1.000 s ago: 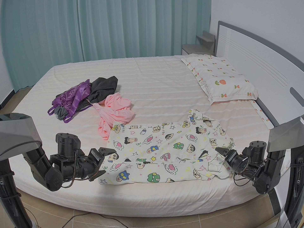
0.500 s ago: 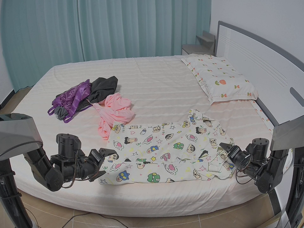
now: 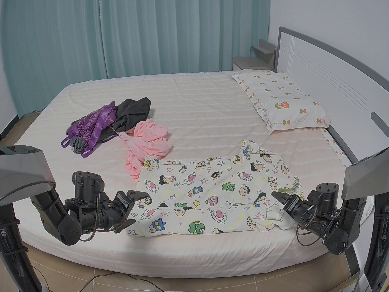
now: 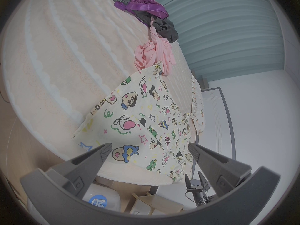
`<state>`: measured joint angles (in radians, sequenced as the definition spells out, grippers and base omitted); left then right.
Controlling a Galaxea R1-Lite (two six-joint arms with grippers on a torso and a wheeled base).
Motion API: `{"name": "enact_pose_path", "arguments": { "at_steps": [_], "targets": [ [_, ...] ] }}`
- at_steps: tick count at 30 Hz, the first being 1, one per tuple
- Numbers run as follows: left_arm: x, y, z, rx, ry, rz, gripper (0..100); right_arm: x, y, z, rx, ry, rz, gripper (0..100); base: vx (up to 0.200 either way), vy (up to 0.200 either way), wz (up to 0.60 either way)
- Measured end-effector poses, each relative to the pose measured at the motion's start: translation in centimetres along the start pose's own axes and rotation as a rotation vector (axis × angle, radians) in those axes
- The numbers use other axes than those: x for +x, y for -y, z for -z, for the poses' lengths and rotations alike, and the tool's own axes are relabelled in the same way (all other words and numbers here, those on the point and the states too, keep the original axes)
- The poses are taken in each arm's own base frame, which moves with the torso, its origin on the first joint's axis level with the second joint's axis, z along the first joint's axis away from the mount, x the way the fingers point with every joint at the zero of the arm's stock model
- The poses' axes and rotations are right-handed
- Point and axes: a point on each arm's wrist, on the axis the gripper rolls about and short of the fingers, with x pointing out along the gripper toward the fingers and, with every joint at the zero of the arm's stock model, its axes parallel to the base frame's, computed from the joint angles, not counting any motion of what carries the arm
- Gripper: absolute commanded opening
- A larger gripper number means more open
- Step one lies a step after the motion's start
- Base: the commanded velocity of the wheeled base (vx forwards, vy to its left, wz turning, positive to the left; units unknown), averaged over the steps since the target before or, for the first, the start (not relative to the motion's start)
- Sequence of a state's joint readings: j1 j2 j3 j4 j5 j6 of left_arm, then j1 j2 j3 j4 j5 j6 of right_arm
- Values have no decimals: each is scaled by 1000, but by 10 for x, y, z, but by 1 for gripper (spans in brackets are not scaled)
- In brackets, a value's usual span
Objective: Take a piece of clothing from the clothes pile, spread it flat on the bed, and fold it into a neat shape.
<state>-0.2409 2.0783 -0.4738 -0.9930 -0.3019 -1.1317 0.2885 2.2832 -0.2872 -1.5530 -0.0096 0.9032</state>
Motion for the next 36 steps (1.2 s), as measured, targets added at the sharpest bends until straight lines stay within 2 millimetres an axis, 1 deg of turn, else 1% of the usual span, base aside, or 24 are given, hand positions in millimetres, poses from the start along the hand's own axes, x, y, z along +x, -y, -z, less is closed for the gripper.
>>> {"name": "enact_pose_path", "arguments": {
  "at_steps": [9, 17, 18, 22, 26, 31, 36],
  "targets": [
    [0, 0, 0, 0, 0, -1, 100, 15, 18, 14, -2, -42, 63, 100, 0, 0, 0],
    [-1, -1, 1, 0, 0, 0, 100, 24, 24, 16, 0, -42, 77, 100, 0, 0, 0],
    [-1, -1, 1, 0, 1, 1, 100, 25, 24, 16, 0, -39, 73, 0, 0, 0, 0],
    [-1, -1, 1, 1, 2, 1, 100, 27, 24, 15, 3, -35, 72, 0, 0, 0, 0],
    [-1, -1, 1, 1, 2, 1, 100, 25, 24, 15, 5, -34, 78, 0, 0, 0, 0],
    [-1, -1, 1, 1, 2, 1, 100, 18, 22, 15, 4, -38, 82, 0, 0, 0, 0],
    [-1, -1, 1, 1, 2, 1, 100, 7, 14, 17, -7, -29, 85, 0, 0, 0, 0]
  ]
}}
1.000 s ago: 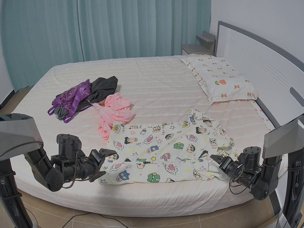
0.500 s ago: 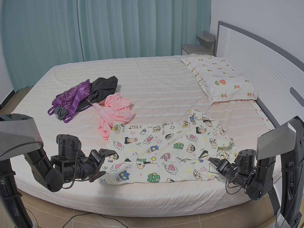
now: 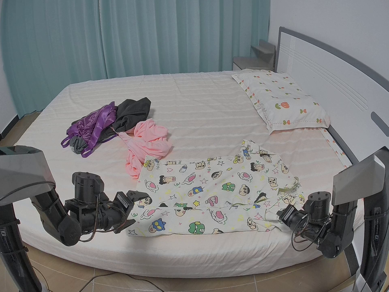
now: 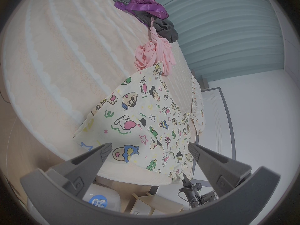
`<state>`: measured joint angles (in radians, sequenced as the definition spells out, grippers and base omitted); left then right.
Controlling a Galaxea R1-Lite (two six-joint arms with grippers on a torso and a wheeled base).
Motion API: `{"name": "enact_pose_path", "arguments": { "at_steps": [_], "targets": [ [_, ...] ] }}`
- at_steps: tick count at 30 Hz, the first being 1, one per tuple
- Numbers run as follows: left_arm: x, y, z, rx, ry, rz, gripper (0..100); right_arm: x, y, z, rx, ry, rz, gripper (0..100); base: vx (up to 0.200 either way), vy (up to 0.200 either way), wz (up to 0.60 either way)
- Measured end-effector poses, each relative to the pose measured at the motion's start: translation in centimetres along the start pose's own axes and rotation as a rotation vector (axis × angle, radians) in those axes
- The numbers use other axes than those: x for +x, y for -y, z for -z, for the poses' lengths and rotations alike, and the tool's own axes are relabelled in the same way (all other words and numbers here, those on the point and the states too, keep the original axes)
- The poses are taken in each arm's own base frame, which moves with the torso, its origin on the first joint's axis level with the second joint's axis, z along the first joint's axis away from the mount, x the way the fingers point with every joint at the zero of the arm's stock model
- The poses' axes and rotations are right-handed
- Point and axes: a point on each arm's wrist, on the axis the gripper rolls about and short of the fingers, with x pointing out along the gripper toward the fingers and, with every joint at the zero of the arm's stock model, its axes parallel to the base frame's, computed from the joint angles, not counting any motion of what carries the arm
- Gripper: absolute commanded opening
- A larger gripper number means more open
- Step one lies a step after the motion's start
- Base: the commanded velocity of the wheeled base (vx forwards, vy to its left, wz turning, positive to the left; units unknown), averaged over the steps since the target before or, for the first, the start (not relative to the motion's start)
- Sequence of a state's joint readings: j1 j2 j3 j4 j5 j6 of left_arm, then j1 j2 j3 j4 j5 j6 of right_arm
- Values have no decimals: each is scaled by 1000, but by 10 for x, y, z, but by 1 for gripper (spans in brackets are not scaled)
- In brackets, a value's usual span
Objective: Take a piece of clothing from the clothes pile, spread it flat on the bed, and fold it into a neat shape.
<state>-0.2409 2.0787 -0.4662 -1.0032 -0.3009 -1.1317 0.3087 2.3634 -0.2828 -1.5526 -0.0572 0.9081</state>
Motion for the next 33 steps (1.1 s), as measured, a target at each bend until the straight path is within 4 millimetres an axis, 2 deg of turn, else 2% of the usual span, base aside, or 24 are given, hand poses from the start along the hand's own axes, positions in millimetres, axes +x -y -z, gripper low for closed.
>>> {"name": "enact_pose_path", "arguments": {
  "at_steps": [9, 22, 23, 33],
  "targets": [
    [0, 0, 0, -1, 0, 0, 100, -13, -22, 15, -53, 66, 7, 0, 0, 0, 0],
    [0, 0, 0, -2, 0, -1, 100, -25, -36, 40, -116, 60, 10, 0, 0, 0, 0],
    [0, 0, 0, -2, 0, 0, 100, -26, -36, 41, -119, 60, 9, 100, 0, 0, 0],
    [0, 0, 0, -2, 1, 0, 100, -37, -34, 49, -143, 28, 22, 100, 0, 0, 0]
  ]
}}
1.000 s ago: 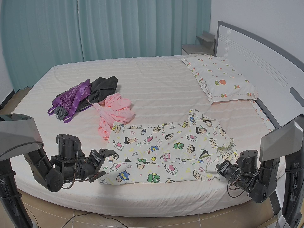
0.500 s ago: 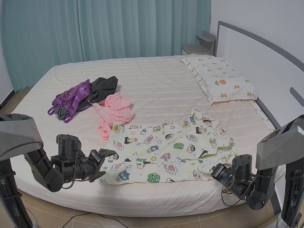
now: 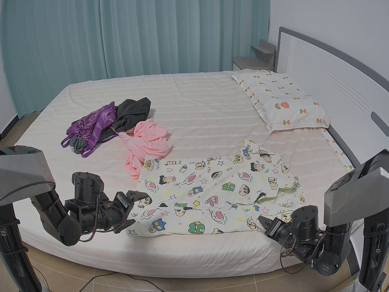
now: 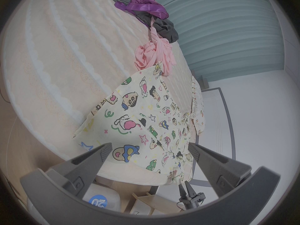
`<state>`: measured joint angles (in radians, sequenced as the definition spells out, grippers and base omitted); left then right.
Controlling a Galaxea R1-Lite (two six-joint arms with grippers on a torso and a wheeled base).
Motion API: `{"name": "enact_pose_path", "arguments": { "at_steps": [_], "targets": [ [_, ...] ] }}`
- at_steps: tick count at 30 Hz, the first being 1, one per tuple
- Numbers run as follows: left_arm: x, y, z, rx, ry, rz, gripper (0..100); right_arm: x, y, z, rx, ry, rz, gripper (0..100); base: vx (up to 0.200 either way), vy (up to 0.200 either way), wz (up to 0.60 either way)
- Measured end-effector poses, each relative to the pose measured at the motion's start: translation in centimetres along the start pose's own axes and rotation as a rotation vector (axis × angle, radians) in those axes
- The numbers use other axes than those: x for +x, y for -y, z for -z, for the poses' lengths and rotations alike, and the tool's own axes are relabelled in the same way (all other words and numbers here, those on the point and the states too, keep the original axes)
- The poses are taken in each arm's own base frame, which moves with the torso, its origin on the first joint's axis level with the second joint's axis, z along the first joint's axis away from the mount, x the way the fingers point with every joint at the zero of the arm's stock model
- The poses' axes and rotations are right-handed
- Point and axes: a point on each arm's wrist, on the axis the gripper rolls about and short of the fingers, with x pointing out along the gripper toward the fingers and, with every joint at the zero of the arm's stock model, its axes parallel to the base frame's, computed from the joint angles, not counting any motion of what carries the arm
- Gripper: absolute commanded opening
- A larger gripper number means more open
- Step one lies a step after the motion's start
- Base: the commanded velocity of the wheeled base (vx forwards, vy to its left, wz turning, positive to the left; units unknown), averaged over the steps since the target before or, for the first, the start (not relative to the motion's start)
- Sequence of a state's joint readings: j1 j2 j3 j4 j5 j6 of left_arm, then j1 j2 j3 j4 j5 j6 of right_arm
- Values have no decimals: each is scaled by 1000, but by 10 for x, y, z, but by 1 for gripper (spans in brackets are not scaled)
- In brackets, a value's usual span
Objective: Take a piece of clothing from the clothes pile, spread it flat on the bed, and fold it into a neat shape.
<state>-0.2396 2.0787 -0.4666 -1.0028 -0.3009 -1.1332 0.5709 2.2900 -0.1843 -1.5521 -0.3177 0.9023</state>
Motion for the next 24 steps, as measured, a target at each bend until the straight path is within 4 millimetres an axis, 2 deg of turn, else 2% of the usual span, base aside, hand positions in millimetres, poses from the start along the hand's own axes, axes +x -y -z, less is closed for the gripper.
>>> {"name": "enact_pose_path", "arguments": {
  "at_steps": [5, 10, 17, 24],
  "targets": [
    [0, 0, 0, 0, 0, 0, 100, -14, 0, -2, -5, -6, -4, 100, 0, 0, 0],
    [0, 0, 0, 0, 0, 0, 100, -18, 3, -13, 12, 20, 2, 100, 0, 0, 0],
    [0, 0, 0, 0, -1, 0, 100, -6, 17, -33, 49, 64, 32, 100, 0, 0, 0],
    [0, 0, 0, 1, -1, 1, 100, 9, 33, -40, 81, 68, 79, 100, 0, 0, 0]
  ]
}}
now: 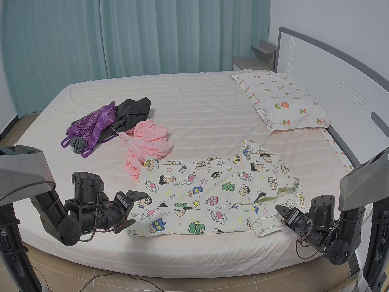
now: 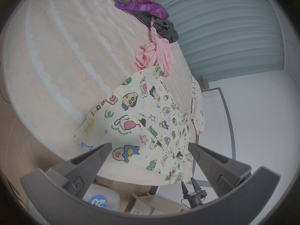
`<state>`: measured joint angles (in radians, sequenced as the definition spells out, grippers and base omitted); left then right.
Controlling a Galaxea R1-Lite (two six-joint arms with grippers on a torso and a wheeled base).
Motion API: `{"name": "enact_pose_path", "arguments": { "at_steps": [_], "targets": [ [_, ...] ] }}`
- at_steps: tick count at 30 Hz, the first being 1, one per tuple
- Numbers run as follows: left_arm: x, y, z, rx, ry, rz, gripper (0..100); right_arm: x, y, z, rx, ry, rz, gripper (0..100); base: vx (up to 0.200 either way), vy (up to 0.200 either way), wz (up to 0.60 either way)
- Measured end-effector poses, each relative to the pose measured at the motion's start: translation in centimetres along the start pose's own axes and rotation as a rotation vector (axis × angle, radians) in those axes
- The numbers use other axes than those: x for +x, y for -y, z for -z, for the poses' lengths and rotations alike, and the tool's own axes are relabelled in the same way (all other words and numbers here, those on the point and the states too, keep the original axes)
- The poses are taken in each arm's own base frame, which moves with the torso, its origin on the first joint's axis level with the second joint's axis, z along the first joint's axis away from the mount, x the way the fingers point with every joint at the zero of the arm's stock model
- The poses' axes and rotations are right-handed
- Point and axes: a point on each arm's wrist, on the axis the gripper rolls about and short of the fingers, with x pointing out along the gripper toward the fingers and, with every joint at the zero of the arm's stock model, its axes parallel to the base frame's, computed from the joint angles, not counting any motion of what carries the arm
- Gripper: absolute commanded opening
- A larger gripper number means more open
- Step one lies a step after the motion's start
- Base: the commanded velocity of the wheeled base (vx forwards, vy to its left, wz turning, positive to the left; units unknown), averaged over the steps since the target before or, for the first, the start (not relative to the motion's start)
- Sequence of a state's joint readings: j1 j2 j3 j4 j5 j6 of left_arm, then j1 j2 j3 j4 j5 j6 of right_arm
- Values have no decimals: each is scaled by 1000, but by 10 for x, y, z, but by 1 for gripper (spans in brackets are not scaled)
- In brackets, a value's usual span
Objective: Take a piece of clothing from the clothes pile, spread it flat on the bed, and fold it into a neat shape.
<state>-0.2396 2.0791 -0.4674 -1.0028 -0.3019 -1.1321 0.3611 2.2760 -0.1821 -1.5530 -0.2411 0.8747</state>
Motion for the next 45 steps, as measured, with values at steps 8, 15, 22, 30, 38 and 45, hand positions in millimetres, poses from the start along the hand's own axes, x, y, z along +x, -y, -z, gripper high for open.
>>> {"name": "enact_pose_path", "arguments": {
  "at_steps": [8, 15, 22, 30, 38, 45],
  "targets": [
    [0, 0, 0, -1, -1, 0, 100, 4, 4, -1, 8, -3, 9, 100, 0, 0, 0],
    [0, 0, 0, -1, -1, 0, 100, 4, 7, -1, 10, -5, 23, 100, 0, 0, 0],
    [0, 0, 0, -1, -1, 0, 100, 9, 12, -10, 32, 6, 23, 100, 0, 0, 0],
    [0, 0, 0, -1, 0, 0, 100, 11, 14, -12, 39, -5, 17, 0, 0, 0, 0],
    [0, 0, 0, -2, 0, 0, 100, 9, 16, -10, 34, -18, 24, 0, 0, 0, 0],
    [0, 0, 0, -3, 0, 0, 100, 0, 20, -8, 27, -37, 44, 0, 0, 0, 0]
  ]
}}
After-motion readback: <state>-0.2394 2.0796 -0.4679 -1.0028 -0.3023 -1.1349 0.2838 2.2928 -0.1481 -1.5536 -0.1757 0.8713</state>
